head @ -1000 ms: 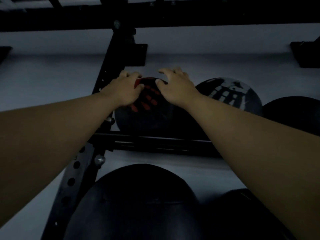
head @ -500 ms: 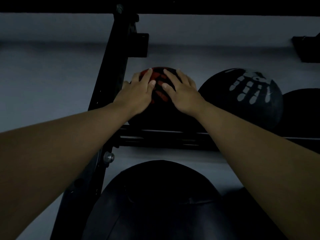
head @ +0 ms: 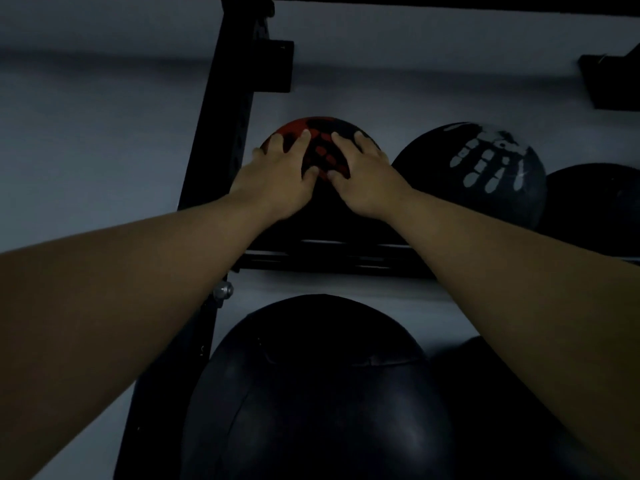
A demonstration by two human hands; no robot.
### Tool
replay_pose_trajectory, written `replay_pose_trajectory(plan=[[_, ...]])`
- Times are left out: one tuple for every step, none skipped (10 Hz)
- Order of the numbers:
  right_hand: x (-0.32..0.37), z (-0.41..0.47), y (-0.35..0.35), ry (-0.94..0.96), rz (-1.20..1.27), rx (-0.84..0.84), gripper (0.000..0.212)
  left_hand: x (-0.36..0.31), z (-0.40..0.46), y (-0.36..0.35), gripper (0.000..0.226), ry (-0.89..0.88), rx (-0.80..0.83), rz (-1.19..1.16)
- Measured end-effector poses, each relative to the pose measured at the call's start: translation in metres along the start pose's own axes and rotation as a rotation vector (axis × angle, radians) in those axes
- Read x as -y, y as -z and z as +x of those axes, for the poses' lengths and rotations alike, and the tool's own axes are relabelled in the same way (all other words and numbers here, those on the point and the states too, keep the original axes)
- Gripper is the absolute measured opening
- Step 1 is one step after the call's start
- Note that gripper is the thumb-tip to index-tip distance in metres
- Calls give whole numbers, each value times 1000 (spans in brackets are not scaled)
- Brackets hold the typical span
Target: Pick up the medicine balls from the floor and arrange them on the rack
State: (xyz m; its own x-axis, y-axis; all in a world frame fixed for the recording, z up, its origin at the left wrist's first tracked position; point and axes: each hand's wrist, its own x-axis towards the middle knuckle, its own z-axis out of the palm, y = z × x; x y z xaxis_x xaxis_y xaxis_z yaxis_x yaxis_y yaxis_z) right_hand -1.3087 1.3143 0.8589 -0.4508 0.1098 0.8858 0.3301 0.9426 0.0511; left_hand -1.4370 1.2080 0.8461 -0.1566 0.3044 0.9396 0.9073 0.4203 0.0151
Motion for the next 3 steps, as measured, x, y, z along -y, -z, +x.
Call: replay_pose_trajectory(plan=[[0,-19,9,0,-100,35,73,-4,-13,2,79,-13,24,72],[-4,-53,20,56,-363,47,71,-12,-38,5,82,-51,52,200],[-9,-73,27,78,-362,97,63,-22,-56,6,76,-118,127,235]])
